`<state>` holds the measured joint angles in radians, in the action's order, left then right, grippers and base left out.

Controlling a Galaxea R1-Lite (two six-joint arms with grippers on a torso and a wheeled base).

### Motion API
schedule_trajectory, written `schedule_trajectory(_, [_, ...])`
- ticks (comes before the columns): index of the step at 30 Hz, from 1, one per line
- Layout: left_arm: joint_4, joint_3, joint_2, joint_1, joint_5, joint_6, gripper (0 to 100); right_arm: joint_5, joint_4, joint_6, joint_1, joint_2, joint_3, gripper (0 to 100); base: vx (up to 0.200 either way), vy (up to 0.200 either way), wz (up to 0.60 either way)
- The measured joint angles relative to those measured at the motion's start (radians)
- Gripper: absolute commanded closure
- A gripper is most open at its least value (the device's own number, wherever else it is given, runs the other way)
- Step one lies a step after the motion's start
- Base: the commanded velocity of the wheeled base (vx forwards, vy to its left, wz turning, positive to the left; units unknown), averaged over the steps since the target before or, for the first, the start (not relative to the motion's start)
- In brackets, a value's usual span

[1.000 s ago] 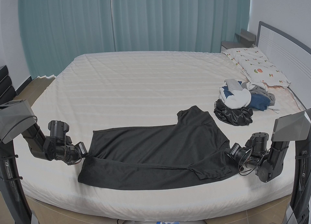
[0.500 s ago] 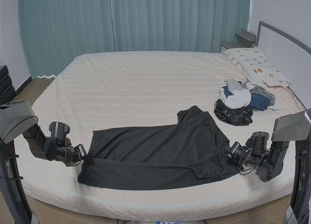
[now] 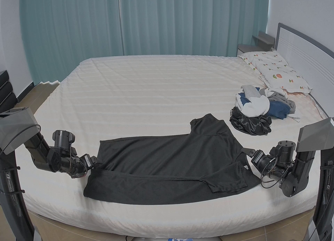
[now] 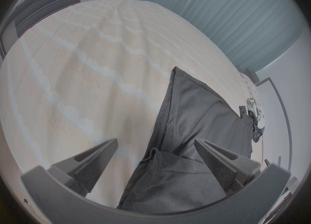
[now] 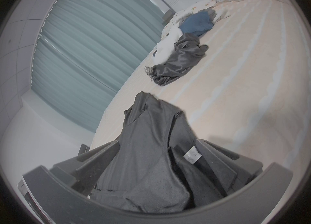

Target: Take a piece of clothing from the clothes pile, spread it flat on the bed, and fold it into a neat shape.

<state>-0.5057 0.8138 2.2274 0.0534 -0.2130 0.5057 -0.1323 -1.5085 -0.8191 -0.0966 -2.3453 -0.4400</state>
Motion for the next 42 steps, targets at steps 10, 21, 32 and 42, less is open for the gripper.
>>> schedule_trajectory(10, [-0.006,0.004,-0.003,0.009,-0.008,0.021,0,-0.003,-0.001,-0.048,0.058,0.055,0.018,0,0.120,0.000,0.00])
schedule_trajectory(21, [-0.008,0.026,-0.003,0.017,-0.009,0.083,0,-0.003,-0.001,-0.049,0.040,0.062,0.025,0,0.000,0.000,0.00])
schedule_trajectory(32, [0.000,0.182,0.014,0.014,-0.010,0.227,0,-0.003,-0.001,-0.051,0.029,0.051,0.030,0,0.000,0.000,0.00])
schedule_trajectory(42, [-0.003,0.414,0.151,-0.004,-0.014,0.221,0,-0.001,-0.010,-0.051,0.016,0.027,0.038,0,0.000,0.000,0.00])
